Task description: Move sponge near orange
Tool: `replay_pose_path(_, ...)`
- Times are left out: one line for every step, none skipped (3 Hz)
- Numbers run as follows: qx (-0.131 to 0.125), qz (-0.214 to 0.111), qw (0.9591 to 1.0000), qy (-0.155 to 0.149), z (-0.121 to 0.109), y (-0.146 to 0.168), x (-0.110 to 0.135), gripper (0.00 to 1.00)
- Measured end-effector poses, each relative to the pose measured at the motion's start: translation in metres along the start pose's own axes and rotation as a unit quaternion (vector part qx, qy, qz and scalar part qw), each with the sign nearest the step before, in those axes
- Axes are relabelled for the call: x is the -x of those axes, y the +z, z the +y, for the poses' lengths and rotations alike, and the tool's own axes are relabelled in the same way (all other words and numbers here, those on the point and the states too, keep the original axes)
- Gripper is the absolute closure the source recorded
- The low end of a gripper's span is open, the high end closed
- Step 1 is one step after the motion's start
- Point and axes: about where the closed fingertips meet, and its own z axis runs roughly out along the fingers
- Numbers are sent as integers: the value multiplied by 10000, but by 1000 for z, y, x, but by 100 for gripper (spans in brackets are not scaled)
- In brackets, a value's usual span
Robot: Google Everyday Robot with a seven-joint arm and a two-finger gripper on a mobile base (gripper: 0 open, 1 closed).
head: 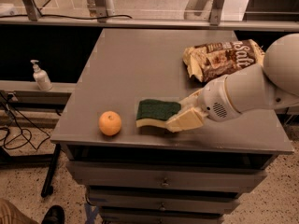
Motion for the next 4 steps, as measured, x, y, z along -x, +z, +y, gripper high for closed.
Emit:
replay_pose_path(190, -121, 9997, -76, 15, 12, 4, 100)
replay_pose_path(297, -147, 9994, -74, 24, 21, 2, 100)
replay_pose_path(374, -131, 9992, -38, 28, 27, -3, 100)
replay_pose_path(462, -81, 9989, -14, 31, 32, -6, 82)
